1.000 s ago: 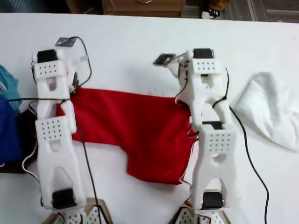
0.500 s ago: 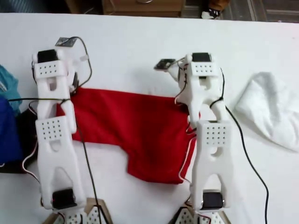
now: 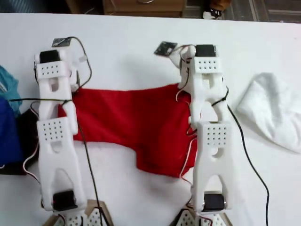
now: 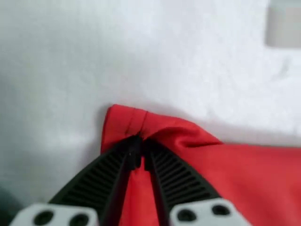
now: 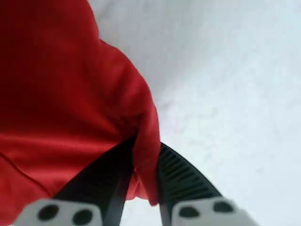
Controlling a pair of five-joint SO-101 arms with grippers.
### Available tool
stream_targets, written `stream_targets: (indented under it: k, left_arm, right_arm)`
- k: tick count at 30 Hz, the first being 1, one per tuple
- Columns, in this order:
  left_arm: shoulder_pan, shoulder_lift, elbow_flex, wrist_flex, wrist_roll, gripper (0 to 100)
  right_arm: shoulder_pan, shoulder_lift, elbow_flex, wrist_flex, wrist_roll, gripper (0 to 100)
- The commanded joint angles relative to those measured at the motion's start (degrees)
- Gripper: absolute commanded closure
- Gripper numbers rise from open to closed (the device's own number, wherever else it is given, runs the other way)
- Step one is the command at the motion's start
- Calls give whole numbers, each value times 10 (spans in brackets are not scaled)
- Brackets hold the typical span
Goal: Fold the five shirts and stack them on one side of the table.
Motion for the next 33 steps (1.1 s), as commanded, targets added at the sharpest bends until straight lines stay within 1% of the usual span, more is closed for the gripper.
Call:
stream_targets:
  k: [1,5,8,13,14,18,20,22,24,28,31,33]
  left_arm:
    - [5,-9,-31,-14,20,969]
    - [-5,-8,-91,-45,21,970]
    - [-12,-4,-102,-71,33,969]
    - [-12,-4,-84,-73,32,966]
    - [-12,-4,-84,-73,32,954]
    - [-15,-11,-85,-71,32,853]
    - [-17,-11,-92,-67,32,825]
    - [-21,-11,-108,-58,32,817]
    - [-27,-11,-134,-51,31,816]
    - [-31,-11,-202,-9,-18,815]
    - [-28,-29,-184,24,-57,815]
    - [-31,-48,-158,27,-78,815]
  right_arm:
    - [16,-6,-31,-56,-7,981]
    - [36,-6,-28,-144,-35,981]
    - [39,-6,-24,-184,-62,981]
    - [22,19,-25,-172,-67,981]
    - [20,25,-25,-172,-67,978]
    - [9,44,-29,-154,-65,967]
    - [4,44,-30,-135,-65,905]
    - [3,39,-30,-122,-64,821]
    - [7,27,-31,-115,-64,761]
    - [22,-7,-31,-102,-64,765]
    - [36,-38,-31,-99,-63,765]
    - [42,-56,-31,-95,-63,765]
